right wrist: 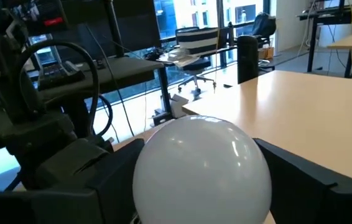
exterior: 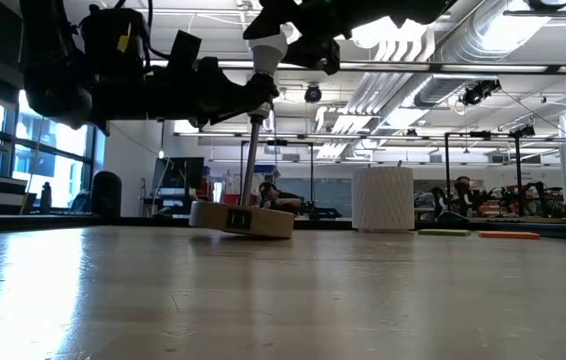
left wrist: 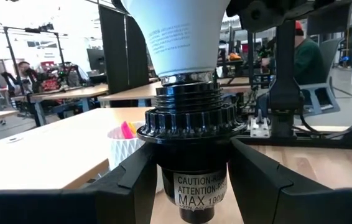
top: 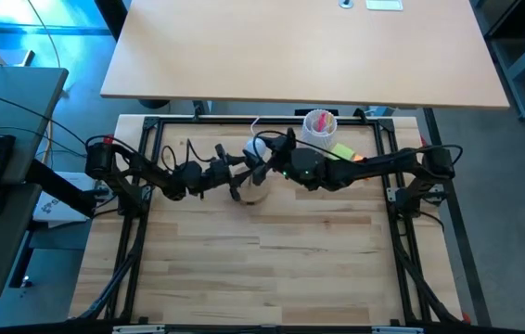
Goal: Screw lightbulb
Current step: Insert the light bulb into the lamp
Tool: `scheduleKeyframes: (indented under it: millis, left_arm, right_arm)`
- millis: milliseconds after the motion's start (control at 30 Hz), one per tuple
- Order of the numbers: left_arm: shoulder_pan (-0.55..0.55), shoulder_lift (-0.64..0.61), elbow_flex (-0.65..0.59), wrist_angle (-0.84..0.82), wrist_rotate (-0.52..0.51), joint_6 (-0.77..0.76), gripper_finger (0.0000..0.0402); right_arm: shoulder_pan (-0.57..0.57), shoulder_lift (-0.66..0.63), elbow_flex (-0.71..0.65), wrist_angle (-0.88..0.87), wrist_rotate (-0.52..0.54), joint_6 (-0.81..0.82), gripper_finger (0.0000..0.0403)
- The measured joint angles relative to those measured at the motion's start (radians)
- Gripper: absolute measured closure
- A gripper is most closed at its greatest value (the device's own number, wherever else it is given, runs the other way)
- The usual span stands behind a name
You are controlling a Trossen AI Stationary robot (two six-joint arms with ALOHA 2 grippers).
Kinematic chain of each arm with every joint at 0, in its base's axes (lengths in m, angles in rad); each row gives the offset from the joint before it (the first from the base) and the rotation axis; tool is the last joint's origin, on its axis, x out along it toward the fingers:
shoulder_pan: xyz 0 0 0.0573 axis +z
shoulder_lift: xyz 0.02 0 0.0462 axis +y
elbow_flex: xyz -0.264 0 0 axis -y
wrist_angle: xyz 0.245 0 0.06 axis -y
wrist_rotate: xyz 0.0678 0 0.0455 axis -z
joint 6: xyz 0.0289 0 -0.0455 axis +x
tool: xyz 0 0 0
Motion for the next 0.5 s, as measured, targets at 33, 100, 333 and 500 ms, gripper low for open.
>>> scheduleKeyframes:
  millis: [33,100,333,500]
  left_arm:
    - [0.0,0.0,0.0,0.0,0.0,0.0,0.0242]
    - [0.0,0.0,0.0,0.0,0.0,0.0,0.0242]
    - [0.0,-0.002,0.0,-0.004,0.003,0.001,0.0242]
    - [0.0,-0.002,0.0,-0.007,0.005,0.0,0.0242]
  right_arm:
    - [0.0,0.0,0.0,-0.001,-0.001,-0.001,0.0119]
    - [-0.001,0.0,-0.002,-0.009,0.0,-0.015,0.0114]
    - [-0.006,0.0,-0.003,-0.02,-0.024,-0.06,0.0105]
    - [-0.016,0.0,-0.003,-0.022,-0.068,-0.093,0.0104]
